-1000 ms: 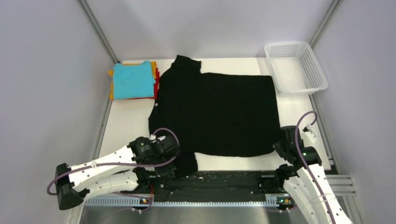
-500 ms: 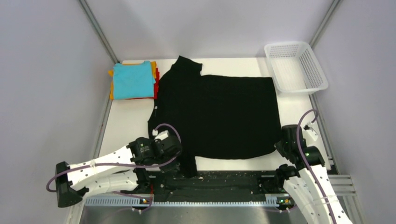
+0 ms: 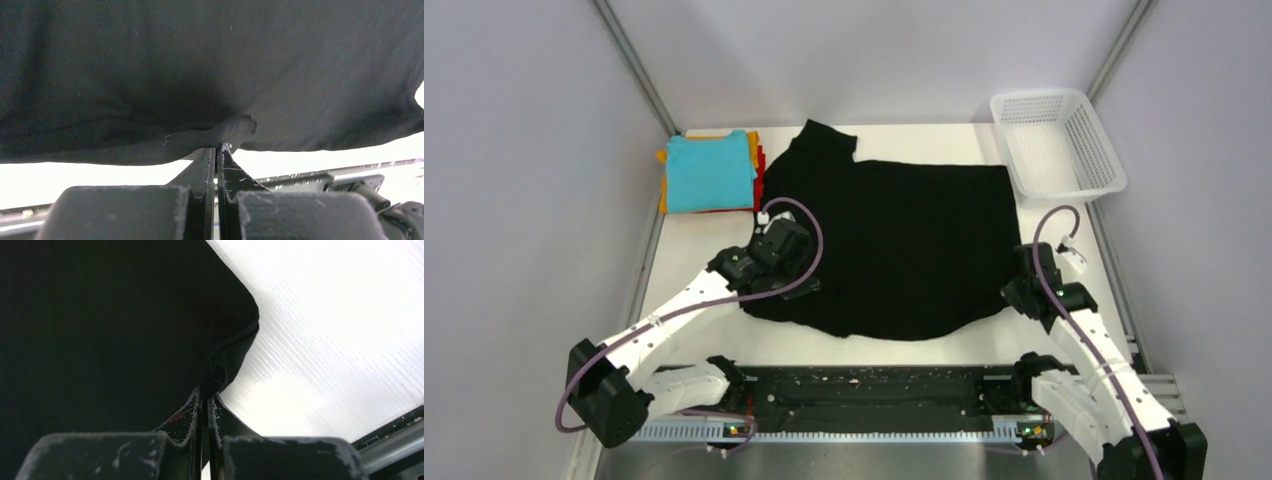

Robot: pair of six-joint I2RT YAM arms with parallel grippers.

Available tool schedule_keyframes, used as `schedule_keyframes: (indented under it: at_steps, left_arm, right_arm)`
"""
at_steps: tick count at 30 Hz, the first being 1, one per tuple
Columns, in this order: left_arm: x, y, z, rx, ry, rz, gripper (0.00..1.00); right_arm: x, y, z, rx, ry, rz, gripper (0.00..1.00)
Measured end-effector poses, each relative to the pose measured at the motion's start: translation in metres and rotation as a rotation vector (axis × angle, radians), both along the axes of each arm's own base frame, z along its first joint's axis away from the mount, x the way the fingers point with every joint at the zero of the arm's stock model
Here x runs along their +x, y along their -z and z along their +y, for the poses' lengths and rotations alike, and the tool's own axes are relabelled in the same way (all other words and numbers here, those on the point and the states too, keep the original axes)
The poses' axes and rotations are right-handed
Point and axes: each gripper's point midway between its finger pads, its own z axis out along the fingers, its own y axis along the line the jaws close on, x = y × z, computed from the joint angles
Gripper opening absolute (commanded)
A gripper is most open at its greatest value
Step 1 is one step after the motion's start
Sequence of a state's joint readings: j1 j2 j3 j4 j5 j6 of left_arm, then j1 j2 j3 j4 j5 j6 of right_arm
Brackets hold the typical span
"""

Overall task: Fold and stack the t-shirts
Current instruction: Fold the flattened tshirt in 1/3 of the way

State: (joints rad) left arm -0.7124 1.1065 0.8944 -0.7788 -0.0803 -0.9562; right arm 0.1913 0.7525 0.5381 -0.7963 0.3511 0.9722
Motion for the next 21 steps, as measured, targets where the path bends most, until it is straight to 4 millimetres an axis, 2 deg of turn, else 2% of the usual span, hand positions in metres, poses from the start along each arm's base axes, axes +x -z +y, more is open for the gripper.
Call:
schedule_keyframes:
  at_steps: [6, 12, 21]
  left_arm:
    - [0.047, -0.014, 0.02, 0.008, -0.069, -0.116, 0.0]
    - [0.091, -0.037, 0.033, 0.038, -0.072, -0.244, 0.0]
    - [0.132, -0.048, 0.053, 0.084, -0.039, -0.35, 0.0]
  right_arm:
    - [0.033, -0.011, -0.002, -0.063, -0.026, 0.002, 0.0]
    - [0.062, -0.024, -0.005, -0.113, -0.042, -0.018, 0.0]
    - [0.092, -0.035, -0.018, -0.151, -0.032, -0.032, 0.0]
